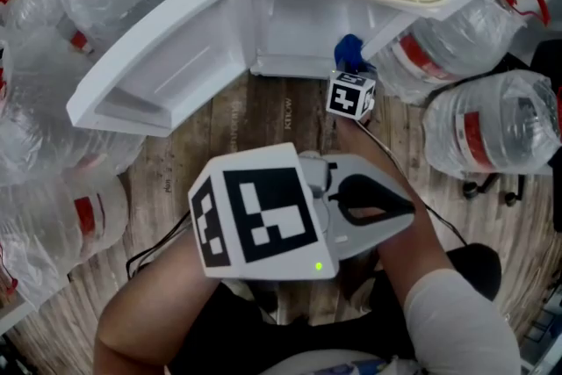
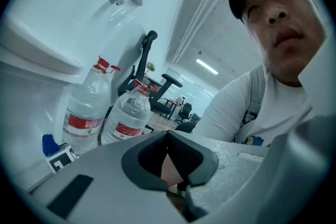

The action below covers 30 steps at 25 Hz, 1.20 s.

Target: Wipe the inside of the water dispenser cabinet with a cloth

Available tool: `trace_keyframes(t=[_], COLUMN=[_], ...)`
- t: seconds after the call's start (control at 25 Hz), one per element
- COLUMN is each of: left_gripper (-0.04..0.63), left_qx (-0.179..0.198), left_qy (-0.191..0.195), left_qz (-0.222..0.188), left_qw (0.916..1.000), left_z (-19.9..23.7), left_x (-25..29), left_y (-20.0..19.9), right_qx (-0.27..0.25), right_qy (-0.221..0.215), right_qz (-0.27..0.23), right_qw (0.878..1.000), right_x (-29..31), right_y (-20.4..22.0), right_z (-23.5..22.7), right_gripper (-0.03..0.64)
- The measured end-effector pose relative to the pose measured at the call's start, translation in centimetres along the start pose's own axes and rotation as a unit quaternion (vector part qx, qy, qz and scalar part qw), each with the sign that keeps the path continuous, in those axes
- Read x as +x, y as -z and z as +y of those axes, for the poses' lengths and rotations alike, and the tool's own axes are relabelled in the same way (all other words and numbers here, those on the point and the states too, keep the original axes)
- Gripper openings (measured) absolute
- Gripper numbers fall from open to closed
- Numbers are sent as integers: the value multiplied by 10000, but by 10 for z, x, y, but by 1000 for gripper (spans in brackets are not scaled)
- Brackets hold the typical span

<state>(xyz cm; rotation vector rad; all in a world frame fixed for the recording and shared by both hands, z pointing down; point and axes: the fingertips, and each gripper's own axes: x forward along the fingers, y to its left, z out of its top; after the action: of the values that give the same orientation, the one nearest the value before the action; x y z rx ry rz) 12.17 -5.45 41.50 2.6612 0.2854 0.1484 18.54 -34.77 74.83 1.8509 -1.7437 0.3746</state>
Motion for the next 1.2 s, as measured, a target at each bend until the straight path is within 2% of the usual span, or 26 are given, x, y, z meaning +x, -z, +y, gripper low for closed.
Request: trace_keyframes(t=[0.2,0.4,0.56,0.84,0.92,1.0,1.08,1.2], left_gripper=[3,3,3,3,3,3,3,3], left_qx=[24,-5,62,84,208,230,262,491], left_qy=[21,-75,-181,-540,-921,-1301,-1483,-1755], left_qz=[28,149,285,260,250,226,197,335], left_qw=[10000,9999,9994,9982,9952,9910,9884,9827], left_z=[2,11,19,28,37,45,44,39], left_x=[4,9,20,41,45,48,49,47], left_y=[1,10,15,12,10,8,8,18], right_qx=[-768,-1455,-2196,-3039,-2986,-2599,-2150,-1975], right_qy=[-394,-768,-1262,-2140,-2500,-2729,-2880,-3106], right_qz=[-2,-6,-23,242,428,660,845,915], right_qw=[9963,9864,9674,9280,9201,9239,9294,9253], right_x=[-12,-17,-26,-54,-77,-109,-144,-197], right_y=[10,15,18,32,32,27,19,1], right_z=[-1,-10,-6,-19,-23,-35,-53,-77], right_gripper=[75,75,74,75,74,74,74,74])
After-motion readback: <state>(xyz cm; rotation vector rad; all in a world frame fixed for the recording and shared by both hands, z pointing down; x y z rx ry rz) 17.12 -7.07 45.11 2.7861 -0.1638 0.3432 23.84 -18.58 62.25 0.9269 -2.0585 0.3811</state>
